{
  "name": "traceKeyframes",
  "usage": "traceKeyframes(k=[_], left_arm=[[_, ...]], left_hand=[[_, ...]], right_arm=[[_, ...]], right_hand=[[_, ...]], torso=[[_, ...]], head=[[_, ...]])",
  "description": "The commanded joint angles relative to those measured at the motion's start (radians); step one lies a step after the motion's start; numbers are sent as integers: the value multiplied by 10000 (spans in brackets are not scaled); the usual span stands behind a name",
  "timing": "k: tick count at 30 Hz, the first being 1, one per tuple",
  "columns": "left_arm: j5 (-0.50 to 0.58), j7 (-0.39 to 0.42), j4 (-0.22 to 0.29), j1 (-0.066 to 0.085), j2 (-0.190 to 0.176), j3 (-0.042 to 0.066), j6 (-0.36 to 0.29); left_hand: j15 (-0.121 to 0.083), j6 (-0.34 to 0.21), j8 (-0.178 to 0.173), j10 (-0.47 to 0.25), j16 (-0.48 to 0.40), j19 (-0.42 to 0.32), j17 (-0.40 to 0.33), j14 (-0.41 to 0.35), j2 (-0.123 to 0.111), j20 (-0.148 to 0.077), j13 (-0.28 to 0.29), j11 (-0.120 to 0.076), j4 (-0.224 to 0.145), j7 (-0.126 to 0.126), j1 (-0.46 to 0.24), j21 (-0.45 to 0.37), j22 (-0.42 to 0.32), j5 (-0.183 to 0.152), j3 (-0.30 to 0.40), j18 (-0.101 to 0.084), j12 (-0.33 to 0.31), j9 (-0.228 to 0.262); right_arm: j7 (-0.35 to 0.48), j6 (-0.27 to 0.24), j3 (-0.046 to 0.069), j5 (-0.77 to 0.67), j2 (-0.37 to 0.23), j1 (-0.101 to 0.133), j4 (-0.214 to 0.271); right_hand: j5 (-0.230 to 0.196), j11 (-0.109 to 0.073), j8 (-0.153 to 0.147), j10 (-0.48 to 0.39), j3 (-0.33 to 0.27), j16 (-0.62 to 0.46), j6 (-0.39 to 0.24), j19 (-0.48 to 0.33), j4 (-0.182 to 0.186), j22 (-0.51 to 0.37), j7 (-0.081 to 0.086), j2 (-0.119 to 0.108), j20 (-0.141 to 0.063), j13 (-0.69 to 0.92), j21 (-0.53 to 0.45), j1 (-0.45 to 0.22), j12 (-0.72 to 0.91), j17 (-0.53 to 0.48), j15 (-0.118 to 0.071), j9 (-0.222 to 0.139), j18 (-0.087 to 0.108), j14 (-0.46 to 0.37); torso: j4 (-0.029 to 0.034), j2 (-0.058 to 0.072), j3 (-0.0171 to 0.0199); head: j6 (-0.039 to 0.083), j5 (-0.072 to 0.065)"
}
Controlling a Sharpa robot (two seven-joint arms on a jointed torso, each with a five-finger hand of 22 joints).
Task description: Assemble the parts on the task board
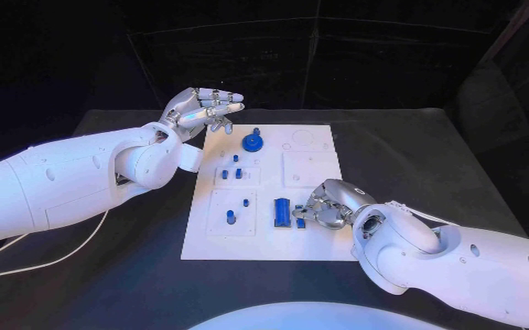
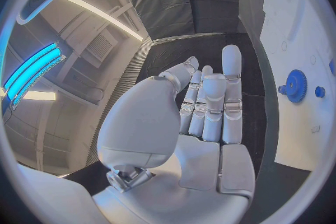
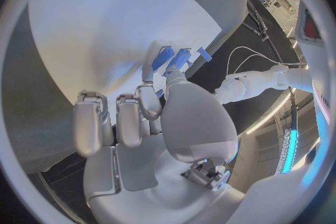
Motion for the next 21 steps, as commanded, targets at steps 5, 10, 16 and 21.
traceKeyframes(k=[5,10,16,21], left_arm=[[19,27,17,15,9,7,132],[19,26,19,15,3,7,130],[19,25,10,14,-8,7,131],[19,21,-7,13,-5,6,129]], left_hand=[[-8,14,34,-70,-29,-76,-9,-56,80,-5,-6,-5,-25,-42,-40,-44,-13,-18,-59,63,48,1],[-8,14,34,-70,-29,-76,-9,-56,80,-5,-6,-5,-25,-42,-40,-44,-13,-18,-59,63,48,1],[-8,14,34,-70,-29,-76,-9,-56,80,-5,-6,-5,-25,-42,-40,-44,-13,-18,-59,63,48,1],[-8,12,36,-80,-27,-76,-9,-57,83,-5,-8,-6,-27,-44,-38,-45,-13,-18,-60,63,50,1]], right_arm=[[-61,18,3,-213,-12,13,7],[144,61,3,-263,-147,13,131],[515,179,3,-234,-396,11,423],[550,421,1,-175,-574,10,614]], right_hand=[[-576,77,69,-29,-377,-27,-65,53,1,1553,33,85,-60,-13,-30,-231,-46,340,3,59,-108,667],[-652,81,79,-48,-505,-42,-111,35,-94,1536,39,86,-57,-10,-53,34,-65,324,7,94,-102,664],[-668,90,95,-59,-607,-43,-144,23,-194,1526,51,52,-51,3,-68,367,-69,331,15,130,-98,665],[-630,92,102,-58,-661,-40,-148,23,-210,1527,54,17,-49,13,-69,433,-61,337,17,142,-98,667]], torso=[[2,-5,-3],[4,-5,6],[-11,-12,5],[-20,-11,4]], head=[[-2,-6],[19,-7],[40,2],[47,-4]])
